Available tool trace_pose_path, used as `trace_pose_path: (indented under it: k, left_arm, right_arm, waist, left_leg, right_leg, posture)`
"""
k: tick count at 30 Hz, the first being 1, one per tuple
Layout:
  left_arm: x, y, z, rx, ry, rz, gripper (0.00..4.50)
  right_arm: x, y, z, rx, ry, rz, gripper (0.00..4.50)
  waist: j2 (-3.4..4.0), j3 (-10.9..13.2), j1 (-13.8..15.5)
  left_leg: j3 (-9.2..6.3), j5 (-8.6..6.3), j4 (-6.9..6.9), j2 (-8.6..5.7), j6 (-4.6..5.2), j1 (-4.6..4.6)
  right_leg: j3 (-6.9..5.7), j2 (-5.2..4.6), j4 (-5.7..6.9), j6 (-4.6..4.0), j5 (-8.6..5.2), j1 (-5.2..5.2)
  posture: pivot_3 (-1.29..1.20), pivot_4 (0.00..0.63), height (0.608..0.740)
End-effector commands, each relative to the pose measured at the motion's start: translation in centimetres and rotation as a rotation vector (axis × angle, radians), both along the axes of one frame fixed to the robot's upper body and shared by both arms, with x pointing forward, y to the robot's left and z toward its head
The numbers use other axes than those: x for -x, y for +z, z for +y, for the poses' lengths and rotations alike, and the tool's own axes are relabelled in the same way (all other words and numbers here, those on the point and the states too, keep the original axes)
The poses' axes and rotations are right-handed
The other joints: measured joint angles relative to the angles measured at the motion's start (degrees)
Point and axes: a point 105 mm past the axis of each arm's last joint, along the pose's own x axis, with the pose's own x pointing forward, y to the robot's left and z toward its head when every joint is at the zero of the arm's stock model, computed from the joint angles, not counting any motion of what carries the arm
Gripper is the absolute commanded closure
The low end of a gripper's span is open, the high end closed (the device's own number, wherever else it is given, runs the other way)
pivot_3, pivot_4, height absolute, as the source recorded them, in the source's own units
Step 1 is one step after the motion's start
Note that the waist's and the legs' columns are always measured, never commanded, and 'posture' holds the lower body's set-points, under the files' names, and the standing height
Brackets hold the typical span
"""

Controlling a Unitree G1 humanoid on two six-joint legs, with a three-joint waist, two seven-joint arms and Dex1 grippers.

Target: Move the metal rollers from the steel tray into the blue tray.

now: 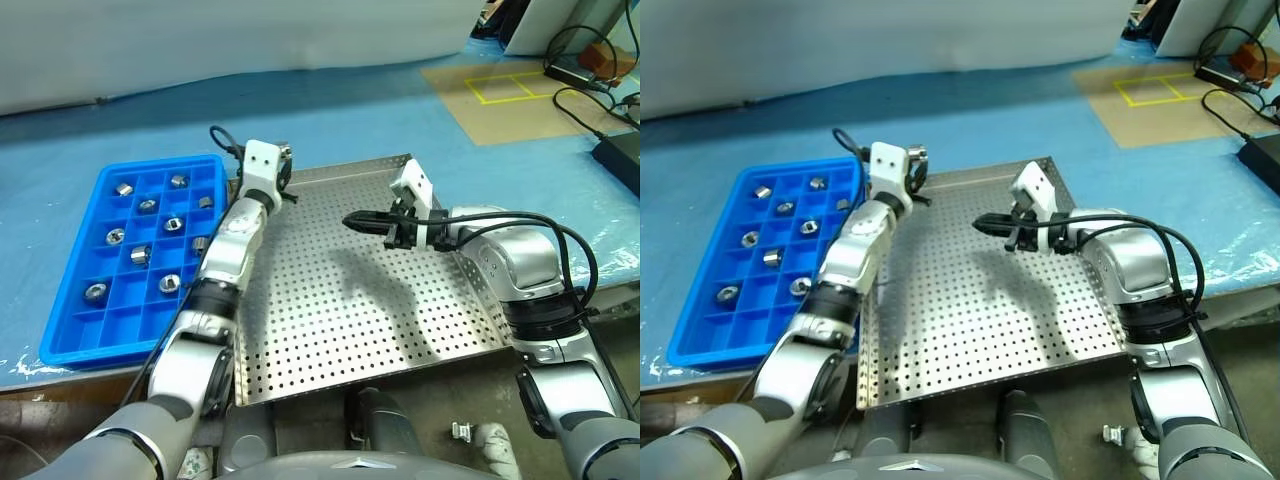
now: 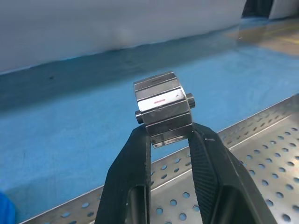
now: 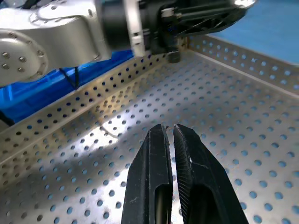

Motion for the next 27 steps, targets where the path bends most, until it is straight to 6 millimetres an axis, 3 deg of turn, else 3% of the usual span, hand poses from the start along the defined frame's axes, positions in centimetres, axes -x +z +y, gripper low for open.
trace_pose_path:
  k: [1,5,13,17,21,27]
  left_arm:
    - [2.1,1.9,1.2,0.019,-0.064,-0.039,3.68]
    - [4.5,2.1,3.2,0.019,-0.092,-0.032,3.68]
    - [9.5,4.2,8.5,0.000,-0.070,-0.113,3.68]
    - [12.5,4.8,11.8,-0.088,0.017,-0.126,3.68]
    - [15.0,4.1,14.8,-0.160,0.143,-0.088,3.68]
    - [18.8,2.2,17.7,-0.185,0.291,-0.019,3.68]
  right_arm:
    - [-1.7,2.7,0.2,-0.069,-0.074,-0.121,4.27]
    - [-2.5,3.1,0.9,-0.081,-0.084,-0.155,4.27]
    - [-2.1,3.9,4.3,-0.119,0.059,-0.192,4.27]
    - [-1.3,3.2,7.5,-0.079,0.204,-0.238,4.27]
    - [-1.1,3.3,9.6,-0.104,0.281,-0.235,4.27]
    - [-0.8,2.9,11.3,-0.113,0.363,-0.224,4.27]
  waist:
    - [0.01,0.0,-0.2]
    - [0.04,0.0,-0.2]
    - [0.10,0.1,0.4]
    - [0.09,0.1,0.7]
    - [0.08,0.1,1.2]
    - [0.06,0.1,3.6]
  left_leg:
    - [0.01,0.02,-0.04,0.03,-0.04,0.00]
    - [0.04,0.09,-0.11,0.03,-0.16,-0.02]
    - [0.02,0.19,-0.22,0.09,-0.32,-0.01]
    - [-0.01,0.18,-0.21,0.06,-0.32,-0.01]
    - [-0.09,0.19,-0.27,0.08,-0.33,-0.06]
    - [-0.22,0.18,-0.27,0.07,-0.32,-0.14]
  right_leg:
    - [-0.01,0.02,0.01,-0.02,-0.01,-0.03]
    - [-0.02,0.02,0.04,-0.05,-0.04,-0.10]
    - [-0.04,0.09,0.07,-0.09,-0.08,-0.18]
    - [-0.04,0.07,0.08,-0.09,-0.09,-0.17]
    - [-0.14,0.08,0.08,-0.12,-0.14,-0.19]
    - [-0.19,0.07,0.06,-0.11,-0.17,-0.21]
  posture:
    - [-0.06,0.150,0.740]
    - [-0.02,0.150,0.740]
    - [0.13,0.150,0.740]
    - [0.22,0.150,0.740]
    - [0.31,0.150,0.740]
    - [0.41,0.150,0.740]
